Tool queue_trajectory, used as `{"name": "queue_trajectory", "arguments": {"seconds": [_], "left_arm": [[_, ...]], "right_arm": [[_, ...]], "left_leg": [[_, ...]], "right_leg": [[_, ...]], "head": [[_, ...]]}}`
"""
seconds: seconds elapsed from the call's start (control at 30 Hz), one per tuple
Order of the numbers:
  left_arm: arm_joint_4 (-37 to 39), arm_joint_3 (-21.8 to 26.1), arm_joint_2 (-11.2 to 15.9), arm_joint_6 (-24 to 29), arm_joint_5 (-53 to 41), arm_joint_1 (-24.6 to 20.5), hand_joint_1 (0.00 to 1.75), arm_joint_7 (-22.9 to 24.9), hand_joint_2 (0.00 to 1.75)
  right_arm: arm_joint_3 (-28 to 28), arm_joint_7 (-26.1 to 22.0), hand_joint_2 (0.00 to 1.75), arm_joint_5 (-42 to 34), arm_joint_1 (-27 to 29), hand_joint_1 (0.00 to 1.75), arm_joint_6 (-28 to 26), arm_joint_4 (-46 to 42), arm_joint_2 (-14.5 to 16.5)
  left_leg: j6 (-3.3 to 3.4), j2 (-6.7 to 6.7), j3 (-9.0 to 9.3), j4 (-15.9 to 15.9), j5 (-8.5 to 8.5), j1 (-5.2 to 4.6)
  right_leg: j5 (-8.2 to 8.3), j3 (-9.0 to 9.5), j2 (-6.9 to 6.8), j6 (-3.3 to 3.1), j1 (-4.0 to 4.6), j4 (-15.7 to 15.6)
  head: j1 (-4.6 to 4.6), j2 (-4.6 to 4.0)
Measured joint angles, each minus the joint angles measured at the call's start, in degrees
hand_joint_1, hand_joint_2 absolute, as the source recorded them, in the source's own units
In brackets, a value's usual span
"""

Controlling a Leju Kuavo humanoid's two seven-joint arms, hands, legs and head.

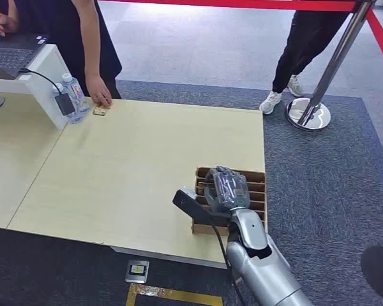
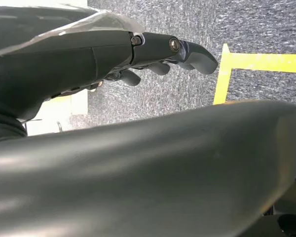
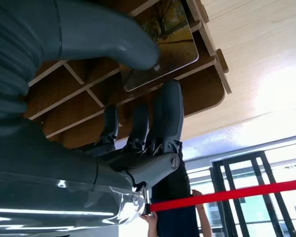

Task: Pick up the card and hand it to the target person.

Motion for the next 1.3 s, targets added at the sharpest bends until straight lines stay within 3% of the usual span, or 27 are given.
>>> {"name": "queue_trajectory", "arguments": {"seconds": [0.63,0.77,1.03,1.2,1.3], "left_arm": [[0.0,0.0,0.0,0.2,-0.1,0.0,0.0,0.0,0.0],[0.0,0.0,0.0,0.2,-0.2,0.0,0.0,0.0,0.0],[0.0,0.0,0.0,0.2,-0.4,0.0,0.0,0.0,0.0],[0.0,-0.2,0.0,0.2,-0.7,0.0,0.0,0.0,0.0],[0.0,-0.3,0.0,0.2,-0.7,0.0,0.0,0.0,0.0]], "right_arm": [[-0.2,0.0,1.75,0.3,-0.4,0.94,-0.4,1.9,0.7],[-0.5,0.0,1.75,0.4,-0.4,1.23,-0.7,2.1,0.7],[-1.2,0.3,1.75,0.8,-0.4,1.34,-0.8,2.1,0.7],[-1.5,0.4,1.75,1.0,-0.4,1.75,-0.6,2.2,0.7],[-1.5,0.4,1.75,1.1,-0.4,1.75,-0.6,2.3,0.7]], "left_leg": [[0.0,0.0,0.03,0.0,0.0,0.0],[0.0,0.0,0.03,0.0,0.0,0.0],[0.0,0.0,0.08,0.0,0.0,0.0],[0.0,0.0,0.12,0.0,0.01,0.0],[0.0,0.0,0.15,0.0,0.01,0.0]], "right_leg": [[0.0,0.02,0.0,0.0,0.0,0.0],[0.0,0.03,0.0,0.0,0.0,0.0],[0.0,0.07,0.0,0.0,0.0,0.0],[0.01,0.11,0.0,0.0,-0.01,0.0],[0.01,0.14,0.0,0.0,0.0,0.0]], "head": [[0.0,0.0],[0.0,0.0],[0.0,0.0],[0.0,0.0],[0.0,0.0]]}}
